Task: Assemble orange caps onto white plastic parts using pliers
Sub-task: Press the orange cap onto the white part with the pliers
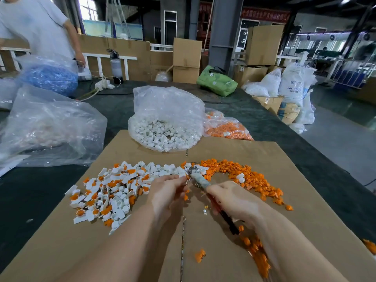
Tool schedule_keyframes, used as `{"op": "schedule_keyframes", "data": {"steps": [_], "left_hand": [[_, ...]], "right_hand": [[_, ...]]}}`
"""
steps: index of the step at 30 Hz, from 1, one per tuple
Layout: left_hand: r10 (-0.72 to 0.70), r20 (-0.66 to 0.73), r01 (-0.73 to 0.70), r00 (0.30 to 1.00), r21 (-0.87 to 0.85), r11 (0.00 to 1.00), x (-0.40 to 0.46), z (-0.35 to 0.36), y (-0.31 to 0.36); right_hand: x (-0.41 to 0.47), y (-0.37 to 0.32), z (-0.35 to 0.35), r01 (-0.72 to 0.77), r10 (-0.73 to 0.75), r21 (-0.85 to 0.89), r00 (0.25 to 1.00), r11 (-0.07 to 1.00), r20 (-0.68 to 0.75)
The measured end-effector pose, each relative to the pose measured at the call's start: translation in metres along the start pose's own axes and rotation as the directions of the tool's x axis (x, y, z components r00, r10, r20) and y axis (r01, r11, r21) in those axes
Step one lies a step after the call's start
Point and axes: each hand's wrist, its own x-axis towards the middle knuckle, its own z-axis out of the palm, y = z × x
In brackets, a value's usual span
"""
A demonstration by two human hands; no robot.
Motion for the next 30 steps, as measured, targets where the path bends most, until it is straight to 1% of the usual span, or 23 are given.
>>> {"op": "schedule_keyframes", "data": {"steps": [3, 5, 9, 12, 13, 16, 20, 22, 25, 26, 30], "left_hand": [[0.002, -0.041, -0.001, 0.999, 0.006, 1.000, 0.000, -0.001, 0.004], [-0.003, -0.057, 0.003, 0.998, 0.004, 1.000, 0.000, -0.002, 0.005], [-0.013, -0.070, 0.014, 0.997, 0.018, 1.000, -0.001, -0.004, 0.004], [-0.023, -0.074, 0.023, 0.997, 0.002, 1.000, -0.002, -0.006, 0.002], [-0.027, -0.073, 0.026, 0.997, -0.004, 1.000, -0.001, -0.005, 0.002], [-0.035, -0.072, 0.034, 0.997, -0.010, 0.999, 0.000, -0.005, -0.002], [-0.043, -0.070, 0.042, 0.997, -0.017, 0.999, -0.001, -0.002, -0.003], [-0.047, -0.069, 0.045, 0.997, -0.030, 0.999, -0.002, 0.001, -0.002], [-0.047, -0.077, 0.044, 0.996, -0.045, 0.998, -0.004, 0.003, -0.002], [-0.047, -0.076, 0.044, 0.996, -0.045, 0.998, -0.005, 0.003, -0.002], [-0.041, -0.087, 0.039, 0.995, -0.027, 0.999, -0.008, 0.005, -0.005]], "right_hand": [[-0.003, -0.002, 0.002, -0.089, 0.071, 0.168, 0.992, 0.982, 0.107], [-0.004, -0.004, 0.004, -0.125, 0.090, 0.229, 0.983, 0.965, 0.157], [-0.007, -0.003, 0.009, -0.142, 0.088, 0.247, 0.972, 0.958, 0.217], [-0.011, -0.002, 0.009, -0.110, 0.050, 0.236, 0.968, 0.966, 0.248], [-0.012, -0.003, 0.009, -0.093, 0.037, 0.219, 0.968, 0.971, 0.248], [-0.014, -0.003, 0.009, -0.046, 0.027, 0.081, 0.975, 0.996, 0.219], [-0.014, -0.002, 0.009, -0.078, 0.056, 0.092, 0.973, 0.993, 0.222], [-0.014, -0.002, 0.010, -0.032, 0.020, 0.056, 0.981, 0.998, 0.194], [-0.014, 0.000, 0.013, 0.081, -0.071, -0.144, 0.995, 0.986, 0.074], [-0.013, 0.001, 0.013, 0.105, -0.097, -0.176, 0.994, 0.979, 0.049], [-0.014, 0.007, 0.018, 0.150, -0.152, -0.201, 0.988, 0.968, 0.005]]}}
